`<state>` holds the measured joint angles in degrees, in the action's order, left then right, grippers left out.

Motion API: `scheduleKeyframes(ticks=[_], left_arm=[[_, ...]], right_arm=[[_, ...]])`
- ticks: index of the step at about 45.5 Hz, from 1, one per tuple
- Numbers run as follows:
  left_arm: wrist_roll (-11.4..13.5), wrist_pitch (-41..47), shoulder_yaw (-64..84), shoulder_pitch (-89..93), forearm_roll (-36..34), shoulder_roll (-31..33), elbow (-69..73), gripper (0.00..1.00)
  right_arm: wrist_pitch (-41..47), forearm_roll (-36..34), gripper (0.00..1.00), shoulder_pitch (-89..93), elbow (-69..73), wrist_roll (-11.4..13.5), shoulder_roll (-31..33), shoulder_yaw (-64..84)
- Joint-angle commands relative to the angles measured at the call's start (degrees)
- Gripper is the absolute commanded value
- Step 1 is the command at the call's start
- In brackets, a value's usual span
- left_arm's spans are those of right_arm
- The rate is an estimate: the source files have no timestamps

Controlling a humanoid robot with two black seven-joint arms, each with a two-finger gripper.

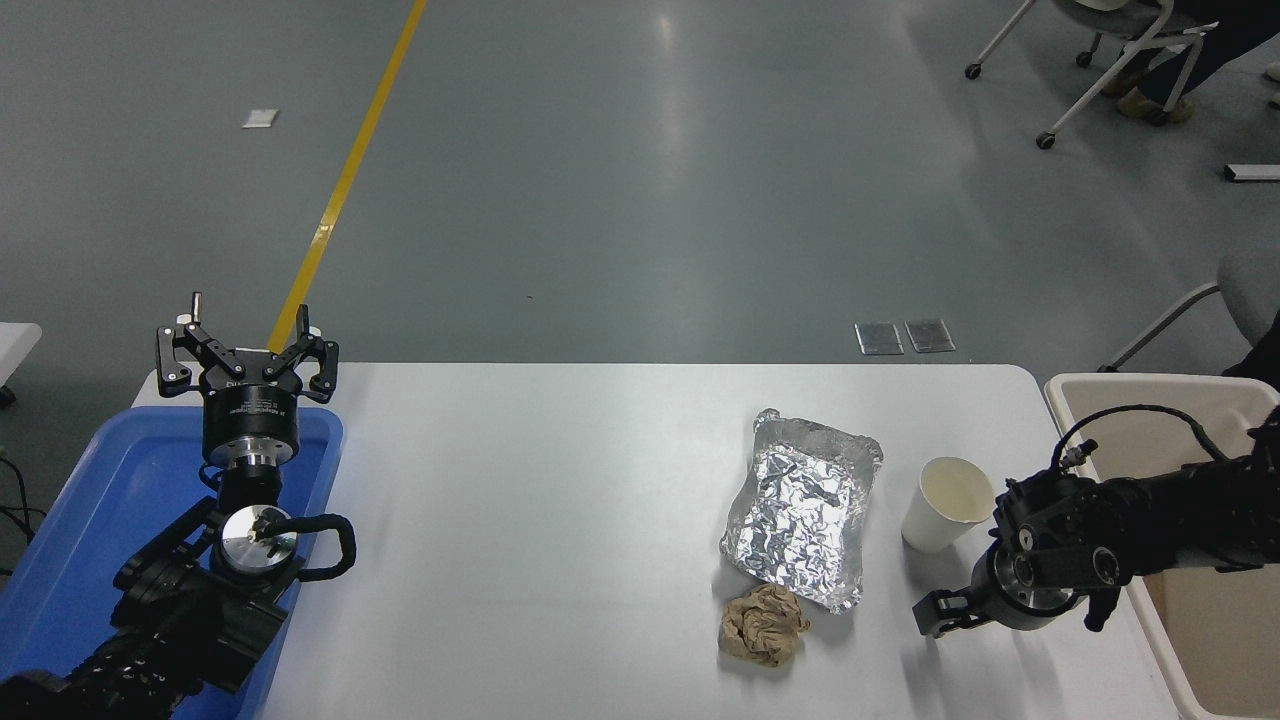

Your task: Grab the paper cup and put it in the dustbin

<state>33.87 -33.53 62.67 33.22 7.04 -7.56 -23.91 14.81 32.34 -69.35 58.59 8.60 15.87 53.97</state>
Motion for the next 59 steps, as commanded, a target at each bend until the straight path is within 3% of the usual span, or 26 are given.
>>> scheduleKeyframes(ticks=[1,19,30,38,46,59], left_arm=[[0.1,0.0,0.0,0.0,0.0,0.0,0.0,0.99],[0.0,0.0,0.0,0.0,0.0,0.0,0.0,0.99],[0.0,0.0,0.0,0.0,0.0,0.0,0.0,0.99],[0.0,0.0,0.0,0.0,0.0,0.0,0.0,0.99],[0.0,0.0,0.0,0.0,0.0,0.0,0.0,0.99],[0.0,0.0,0.0,0.0,0.0,0.0,0.0,0.99]], right_arm=[[0.0,-0.1,1.00,0.3,-0.2,0.0,-0.2,-0.4],[1.3,-0.3,1.00,-2.9,0.9,-0.1,1.3,0.3],[9.3,-0.6,1.00,-17.7,11.9,-0.1,11.9,1.6],[15.2,-4.9,1.00,-36.0,21.2,-0.2,16.7,8.6],[18.1,-10.8,1.00,-51.0,26.9,-0.2,16.4,12.3],[27.2,-11.9,1.00,-71.8,29.0,-0.3,14.5,13.1]])
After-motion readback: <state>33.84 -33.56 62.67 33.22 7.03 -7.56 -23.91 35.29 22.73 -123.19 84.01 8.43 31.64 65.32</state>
